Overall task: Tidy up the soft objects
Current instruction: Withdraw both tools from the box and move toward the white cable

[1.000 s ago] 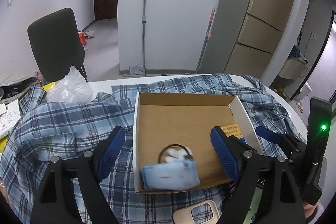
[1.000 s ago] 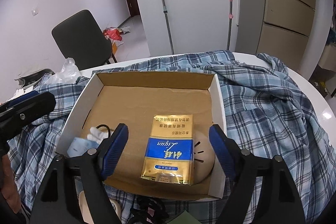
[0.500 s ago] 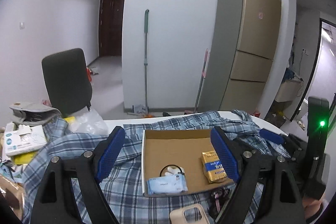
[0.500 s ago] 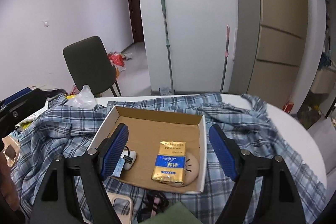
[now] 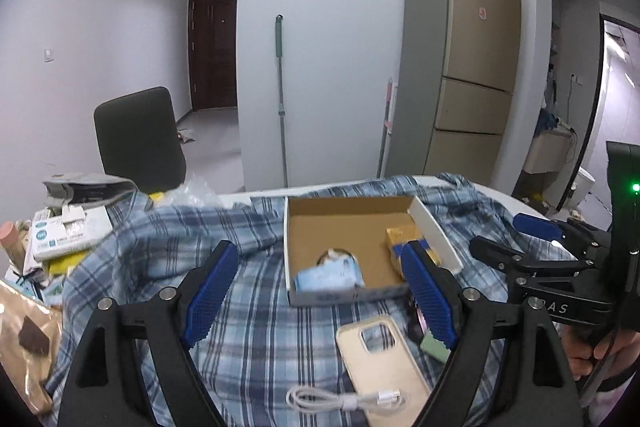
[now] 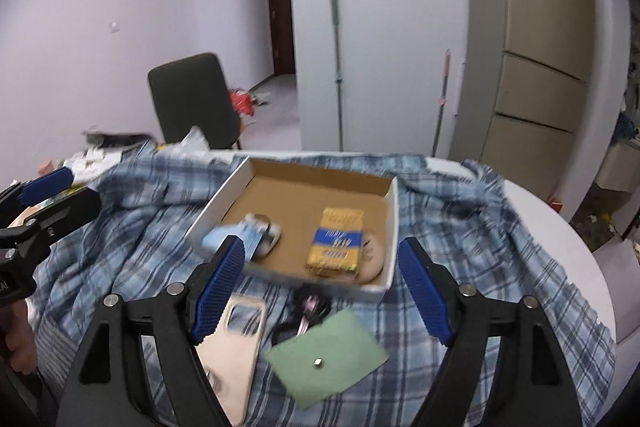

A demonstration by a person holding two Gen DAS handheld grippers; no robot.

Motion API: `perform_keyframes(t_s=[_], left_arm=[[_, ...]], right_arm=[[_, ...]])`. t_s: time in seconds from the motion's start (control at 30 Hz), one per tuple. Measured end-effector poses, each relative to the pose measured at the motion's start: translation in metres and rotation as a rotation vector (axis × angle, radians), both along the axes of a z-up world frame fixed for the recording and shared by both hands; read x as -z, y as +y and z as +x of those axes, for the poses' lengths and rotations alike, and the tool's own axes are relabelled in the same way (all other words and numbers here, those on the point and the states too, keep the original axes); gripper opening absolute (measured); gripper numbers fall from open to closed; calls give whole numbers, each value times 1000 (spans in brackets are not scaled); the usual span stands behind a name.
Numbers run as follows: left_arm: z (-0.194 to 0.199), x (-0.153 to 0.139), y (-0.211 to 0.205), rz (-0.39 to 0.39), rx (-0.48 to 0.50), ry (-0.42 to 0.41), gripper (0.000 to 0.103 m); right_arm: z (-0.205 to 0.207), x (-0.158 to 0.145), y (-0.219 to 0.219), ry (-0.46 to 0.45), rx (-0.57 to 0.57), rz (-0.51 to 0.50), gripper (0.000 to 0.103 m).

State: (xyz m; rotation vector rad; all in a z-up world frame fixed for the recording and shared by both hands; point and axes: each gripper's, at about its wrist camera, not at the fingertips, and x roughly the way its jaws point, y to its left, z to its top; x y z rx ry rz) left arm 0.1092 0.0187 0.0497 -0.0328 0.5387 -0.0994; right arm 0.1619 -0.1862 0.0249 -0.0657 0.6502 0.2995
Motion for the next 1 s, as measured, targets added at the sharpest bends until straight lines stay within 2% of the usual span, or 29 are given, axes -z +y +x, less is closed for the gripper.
perform_keyframes(t_s=[0.17,0.43,0.63,0.73,0.8,0.9,1.0], left_arm=[[-7,27,0,10,21,49,85],[-3,61,9,15,38,96,85],[5,86,16,18,29,139,85],[4,87,22,-16,37,150,85],[1,84,24,-3,24,157,85],[-6,77,26,-12,36,150,85],[-9,73,24,-18,48,157,85]], right_arm=[[-12,15,12,-7,-30,-52,78],[-7,48,17,61,-60,-56,78],[-6,66,26,128,-137,-57,77],[-10,72,35,151,-189,-63,73],[-13,76,41,177,-240,-43,70],[-10,82,48,251,-283,6,60],[-14,89,56,313,-309,24,56]])
